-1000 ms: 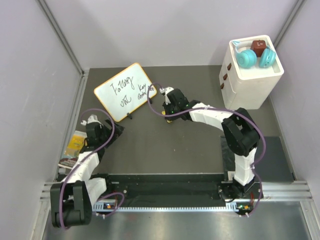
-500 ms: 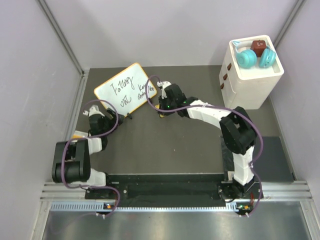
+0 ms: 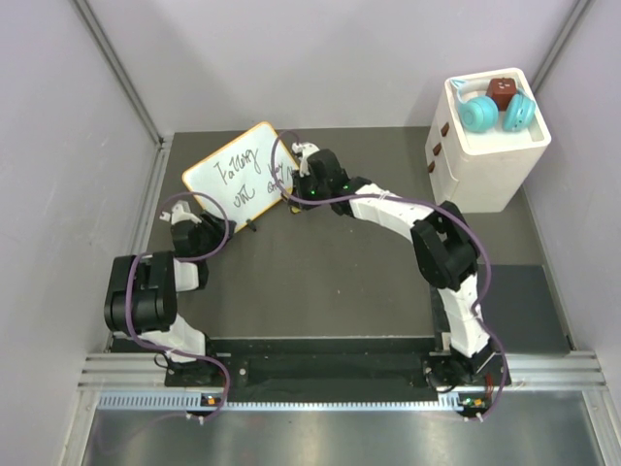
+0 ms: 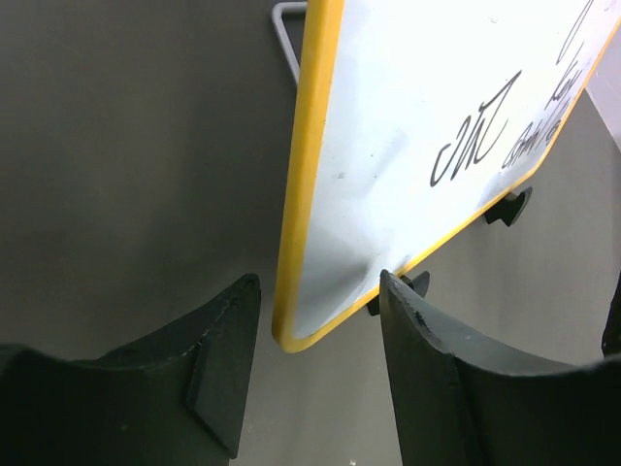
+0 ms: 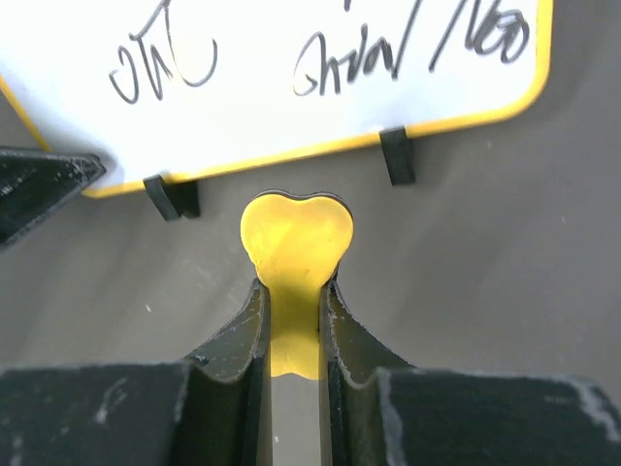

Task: Erase the whiteboard

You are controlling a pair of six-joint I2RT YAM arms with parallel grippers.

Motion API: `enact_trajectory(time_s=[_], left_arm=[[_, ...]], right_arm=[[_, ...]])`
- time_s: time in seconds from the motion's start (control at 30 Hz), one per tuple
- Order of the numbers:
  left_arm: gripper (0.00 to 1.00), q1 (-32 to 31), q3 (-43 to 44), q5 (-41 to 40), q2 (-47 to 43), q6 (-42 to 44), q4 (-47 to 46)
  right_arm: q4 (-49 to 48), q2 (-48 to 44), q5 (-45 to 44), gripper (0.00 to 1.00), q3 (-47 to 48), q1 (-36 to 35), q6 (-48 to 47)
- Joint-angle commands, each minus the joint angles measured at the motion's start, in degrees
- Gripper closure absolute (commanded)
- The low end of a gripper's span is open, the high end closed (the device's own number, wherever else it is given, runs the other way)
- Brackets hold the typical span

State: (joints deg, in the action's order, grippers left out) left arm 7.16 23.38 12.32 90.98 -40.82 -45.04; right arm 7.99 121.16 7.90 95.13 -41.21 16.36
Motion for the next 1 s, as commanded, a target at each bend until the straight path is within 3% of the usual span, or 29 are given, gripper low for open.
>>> enact_trajectory(time_s=[0.0, 0.27, 0.53, 0.73, 0.9, 0.97], left_arm=[[0.45, 0.75, -0.52, -1.33, -0.63, -0.23, -3.83], [0.62, 0.75, 0.70, -2.20, 0.07, -0.84, 0.01], [0.63, 0.84, 2.90, -2.21, 1.31, -0.93, 4.08], [0.63, 1.02, 3.43, -2.73, 1.66, -1.11, 5.30], [0.66, 0.93, 3.61, -3.35, 1.22, -1.19, 7.15], [0.75, 0.93, 3.69, -4.05, 0.69, -1.11, 9.17]], right_arm=[[-3.42, 2.32, 1.59, 1.00, 4.88, -0.98, 1.04], [-4.91, 7.68, 2.47, 1.00, 12.79, -0.89, 0.95], [-6.39, 11.90, -7.19, 1.00, 18.51, -1.06, 1.47], [-10.09, 13.22, -5.36, 1.00, 18.86, -1.68, 2.72], [-14.22, 14.98, -6.04, 1.00, 19.74, -4.14, 0.34], [-13.53, 17.08, -7.72, 1.00, 22.72, -4.93, -0.01]])
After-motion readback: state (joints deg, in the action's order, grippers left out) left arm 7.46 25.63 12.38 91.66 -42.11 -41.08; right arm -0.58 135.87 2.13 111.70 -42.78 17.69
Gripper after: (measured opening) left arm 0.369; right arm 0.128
